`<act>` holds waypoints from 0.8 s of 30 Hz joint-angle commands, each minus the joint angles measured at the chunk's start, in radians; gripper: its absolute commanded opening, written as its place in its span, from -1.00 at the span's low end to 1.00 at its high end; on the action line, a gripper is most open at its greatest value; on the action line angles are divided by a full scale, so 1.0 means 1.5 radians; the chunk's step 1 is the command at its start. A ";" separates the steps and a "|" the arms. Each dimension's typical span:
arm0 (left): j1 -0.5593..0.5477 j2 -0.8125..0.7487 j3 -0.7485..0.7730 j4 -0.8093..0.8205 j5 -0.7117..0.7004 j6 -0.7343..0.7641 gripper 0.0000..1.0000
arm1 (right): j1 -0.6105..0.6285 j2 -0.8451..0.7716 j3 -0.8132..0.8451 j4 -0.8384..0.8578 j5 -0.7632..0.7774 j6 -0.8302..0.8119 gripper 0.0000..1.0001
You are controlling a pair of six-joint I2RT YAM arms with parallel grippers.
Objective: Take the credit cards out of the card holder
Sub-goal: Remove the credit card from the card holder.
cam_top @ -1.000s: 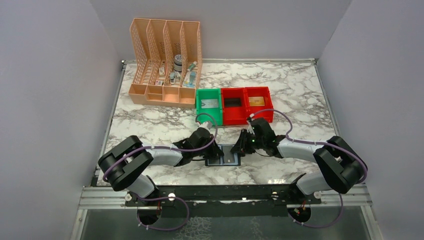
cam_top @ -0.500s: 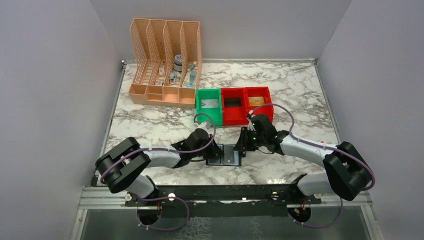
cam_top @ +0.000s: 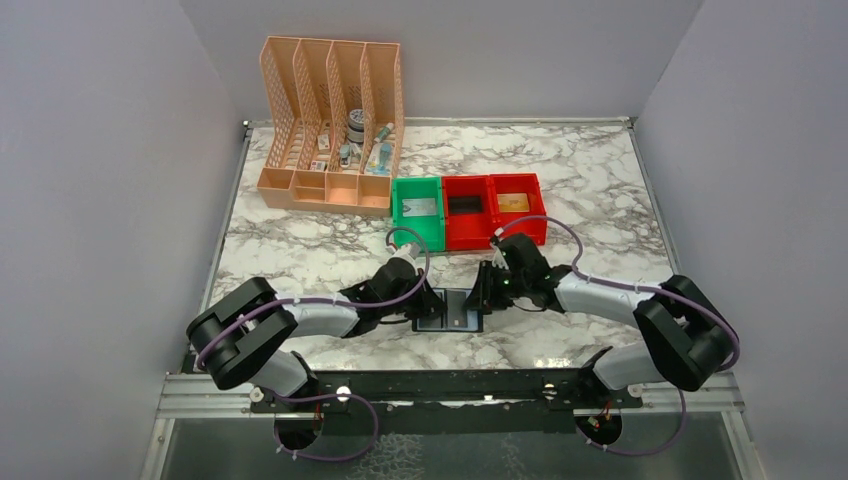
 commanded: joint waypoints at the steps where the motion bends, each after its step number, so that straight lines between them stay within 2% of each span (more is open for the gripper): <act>1: 0.002 -0.025 -0.015 0.012 -0.004 0.007 -1.00 | -0.003 -0.016 0.002 -0.066 0.088 -0.029 -0.47; 5: 0.003 -0.021 -0.010 0.012 0.004 0.009 -1.00 | -0.003 -0.034 0.017 -0.055 0.047 -0.041 -0.47; 10: 0.002 -0.022 -0.007 0.012 0.005 0.012 -1.00 | -0.002 -0.036 0.013 0.024 -0.094 -0.030 -0.46; 12: 0.003 -0.019 -0.006 0.012 0.008 0.013 -1.00 | -0.003 -0.025 0.005 0.054 -0.116 -0.009 -0.45; 19: 0.003 -0.018 0.001 0.012 0.019 0.015 -1.00 | -0.002 0.022 -0.010 0.055 -0.044 0.016 -0.42; 24: 0.004 -0.015 -0.001 0.012 0.014 0.017 -1.00 | -0.002 0.049 -0.015 0.015 0.024 0.003 -0.42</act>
